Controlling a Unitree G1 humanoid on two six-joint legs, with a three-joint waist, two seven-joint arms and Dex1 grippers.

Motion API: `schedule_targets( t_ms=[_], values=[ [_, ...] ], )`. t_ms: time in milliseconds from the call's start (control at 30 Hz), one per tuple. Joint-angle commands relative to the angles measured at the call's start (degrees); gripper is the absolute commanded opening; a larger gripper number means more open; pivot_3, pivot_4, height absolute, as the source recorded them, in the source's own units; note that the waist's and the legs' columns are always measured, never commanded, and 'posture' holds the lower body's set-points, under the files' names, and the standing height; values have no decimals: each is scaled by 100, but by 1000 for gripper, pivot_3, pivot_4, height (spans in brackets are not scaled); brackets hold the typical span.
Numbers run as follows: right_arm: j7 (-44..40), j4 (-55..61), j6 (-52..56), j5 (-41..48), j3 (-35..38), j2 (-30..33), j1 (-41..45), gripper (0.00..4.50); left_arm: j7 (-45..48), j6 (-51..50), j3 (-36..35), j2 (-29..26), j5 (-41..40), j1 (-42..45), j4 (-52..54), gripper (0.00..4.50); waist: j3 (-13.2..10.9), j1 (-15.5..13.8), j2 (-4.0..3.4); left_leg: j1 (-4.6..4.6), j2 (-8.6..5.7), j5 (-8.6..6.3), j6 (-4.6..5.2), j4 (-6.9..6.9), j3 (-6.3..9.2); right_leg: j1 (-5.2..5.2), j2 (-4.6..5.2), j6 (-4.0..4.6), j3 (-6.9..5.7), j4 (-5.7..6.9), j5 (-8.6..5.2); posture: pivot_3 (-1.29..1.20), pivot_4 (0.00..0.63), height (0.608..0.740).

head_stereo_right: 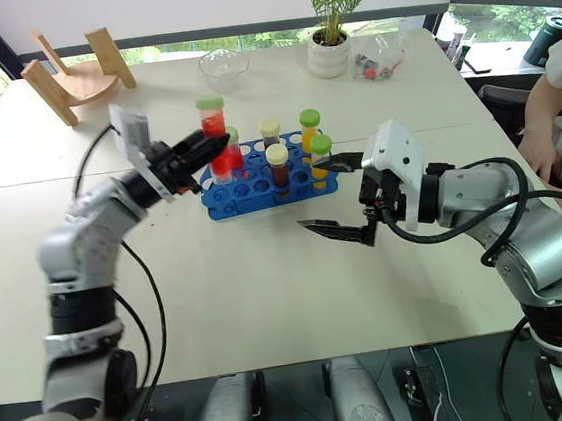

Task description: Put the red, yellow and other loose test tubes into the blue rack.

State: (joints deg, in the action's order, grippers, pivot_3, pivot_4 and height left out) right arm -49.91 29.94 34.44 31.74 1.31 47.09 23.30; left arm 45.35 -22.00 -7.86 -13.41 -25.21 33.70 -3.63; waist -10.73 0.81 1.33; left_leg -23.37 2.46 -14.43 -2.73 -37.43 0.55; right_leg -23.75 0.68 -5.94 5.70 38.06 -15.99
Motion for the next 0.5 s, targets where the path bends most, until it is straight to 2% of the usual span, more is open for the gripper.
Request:
schedule_targets(
  t_ms=[33, 267, 500],
  values=[
    [56, 119, -99, -9, 124, -39, 99, 4500, -3, 1617, 213, 274, 508, 0, -633, 815, 0, -2, 1, 1, -2, 0, 0, -2, 0, 3, 0, -1, 0, -4, 0, 0, 150, 740],
    [122, 222, -74, 11, 147, -58, 31, 4500, -88, 3082, 386, 552, 932, -71, -1809, 815, 0, 10, 1, 3, -1, -2, 3, 1, 2, 7, -2, -3, 0, -8, 1, 0, 150, 740],
    [150, 255, -77, 29, 147, -57, 4, 4500, -39, 3631, 430, 560, 1031, 4, -2541, 815, 1, 2, 1, 7, -2, -2, 3, 0, 4, 15, -1, -4, -2, -8, 1, 0, 150, 740]
  ],
)
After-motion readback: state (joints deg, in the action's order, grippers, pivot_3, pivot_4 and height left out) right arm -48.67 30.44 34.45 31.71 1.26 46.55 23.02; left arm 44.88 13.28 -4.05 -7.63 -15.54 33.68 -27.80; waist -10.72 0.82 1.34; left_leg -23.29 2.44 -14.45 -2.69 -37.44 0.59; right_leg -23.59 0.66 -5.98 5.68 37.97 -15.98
